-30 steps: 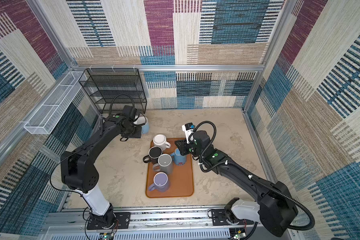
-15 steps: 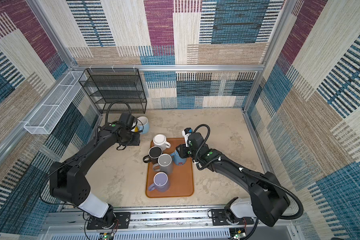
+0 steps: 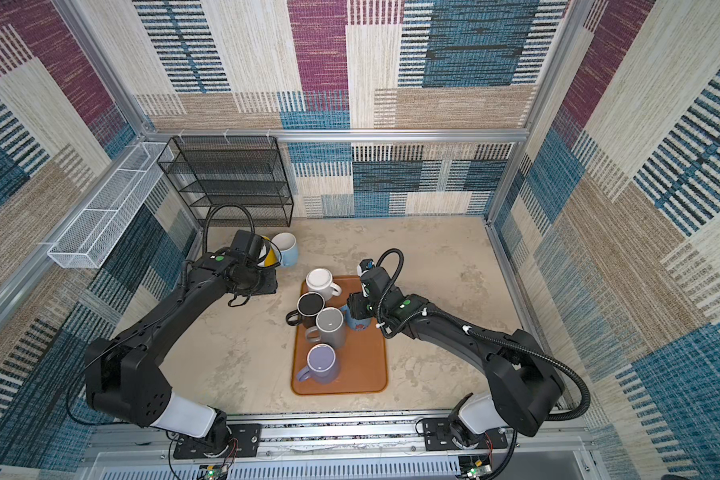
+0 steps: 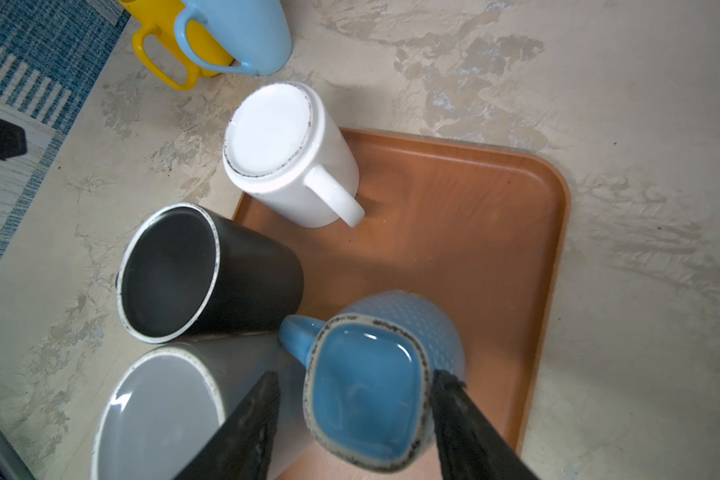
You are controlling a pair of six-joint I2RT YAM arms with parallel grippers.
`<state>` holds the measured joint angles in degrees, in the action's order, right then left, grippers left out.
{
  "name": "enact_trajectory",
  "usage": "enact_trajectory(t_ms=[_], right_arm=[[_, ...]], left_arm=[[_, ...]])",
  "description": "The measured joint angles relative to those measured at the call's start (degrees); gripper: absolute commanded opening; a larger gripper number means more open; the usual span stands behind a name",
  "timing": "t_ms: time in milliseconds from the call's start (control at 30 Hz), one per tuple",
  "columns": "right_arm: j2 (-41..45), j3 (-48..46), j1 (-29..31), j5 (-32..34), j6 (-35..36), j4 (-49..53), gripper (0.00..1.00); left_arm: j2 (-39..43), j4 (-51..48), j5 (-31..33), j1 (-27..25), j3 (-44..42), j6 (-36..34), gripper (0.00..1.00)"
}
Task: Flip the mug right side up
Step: 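Move the right gripper over the blue patterned mug while the left gripper draws back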
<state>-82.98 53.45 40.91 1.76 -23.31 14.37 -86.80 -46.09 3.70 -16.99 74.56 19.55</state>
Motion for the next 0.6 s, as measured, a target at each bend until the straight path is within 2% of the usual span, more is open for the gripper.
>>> enact_trajectory(t_ms=[267, 600], right_arm=[[-2.3, 1.8, 1.4, 3.3, 0.0, 3.1, 0.62], [-3.3, 2.8, 1.8, 3.4, 1.4, 4.0, 0.62]], left_arm=[[0.2, 0.0, 0.0, 0.0, -0.4, 0.0, 0.51], [0.2, 0.0, 0.0, 0.0, -0.5, 0.0, 0.50]])
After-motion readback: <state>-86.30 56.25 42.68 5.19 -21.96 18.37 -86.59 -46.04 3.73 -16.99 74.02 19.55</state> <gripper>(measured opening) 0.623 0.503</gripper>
